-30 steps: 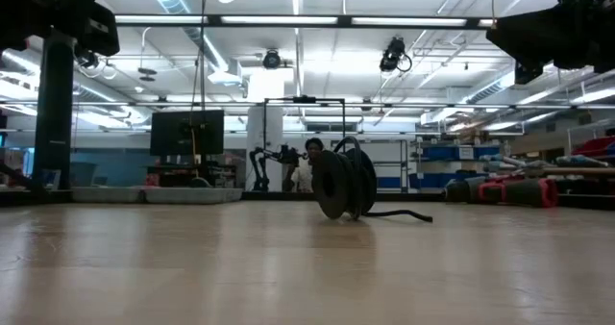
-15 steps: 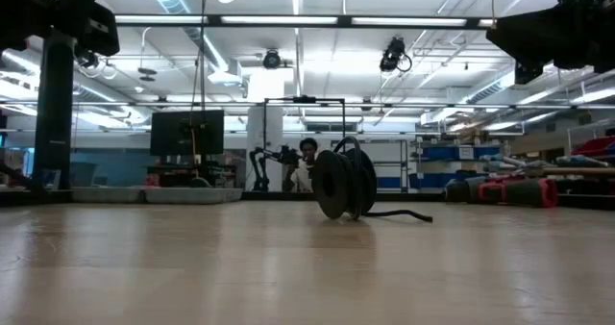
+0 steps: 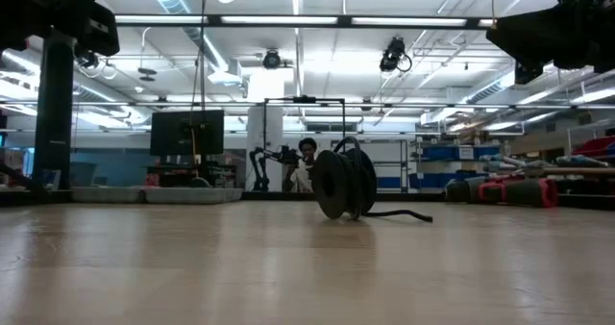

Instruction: Coil cords

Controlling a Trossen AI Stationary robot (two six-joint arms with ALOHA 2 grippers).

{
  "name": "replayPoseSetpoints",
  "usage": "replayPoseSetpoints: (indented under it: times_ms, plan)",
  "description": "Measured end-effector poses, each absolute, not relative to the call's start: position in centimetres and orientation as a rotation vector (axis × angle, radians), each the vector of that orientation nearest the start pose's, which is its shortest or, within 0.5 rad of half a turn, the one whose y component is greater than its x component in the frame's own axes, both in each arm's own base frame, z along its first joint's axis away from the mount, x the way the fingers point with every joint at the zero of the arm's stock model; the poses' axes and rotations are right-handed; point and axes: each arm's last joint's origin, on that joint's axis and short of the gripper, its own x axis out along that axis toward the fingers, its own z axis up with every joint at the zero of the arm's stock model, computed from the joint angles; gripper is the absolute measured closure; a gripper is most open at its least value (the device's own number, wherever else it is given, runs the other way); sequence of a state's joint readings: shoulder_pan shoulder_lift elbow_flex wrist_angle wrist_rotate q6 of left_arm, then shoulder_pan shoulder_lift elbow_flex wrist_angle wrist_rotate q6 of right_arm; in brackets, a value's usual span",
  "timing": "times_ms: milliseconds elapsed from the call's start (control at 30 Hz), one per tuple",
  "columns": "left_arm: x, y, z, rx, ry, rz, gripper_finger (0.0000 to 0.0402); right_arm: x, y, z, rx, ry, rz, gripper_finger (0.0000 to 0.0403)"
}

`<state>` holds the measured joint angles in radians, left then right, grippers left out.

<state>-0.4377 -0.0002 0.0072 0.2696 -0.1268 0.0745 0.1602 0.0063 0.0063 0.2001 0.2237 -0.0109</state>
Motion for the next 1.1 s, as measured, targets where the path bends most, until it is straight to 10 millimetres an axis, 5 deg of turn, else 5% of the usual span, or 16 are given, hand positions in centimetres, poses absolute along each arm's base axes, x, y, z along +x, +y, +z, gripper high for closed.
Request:
replayPoseSetpoints:
  times_ms: [1100]
  plan:
    - [8.61, -3.62, 19.17, -0.004, -0.279, -0.299, 0.027, 9.38, 0.86, 18.89, 0.06, -0.246, -0.062, 0.0286]
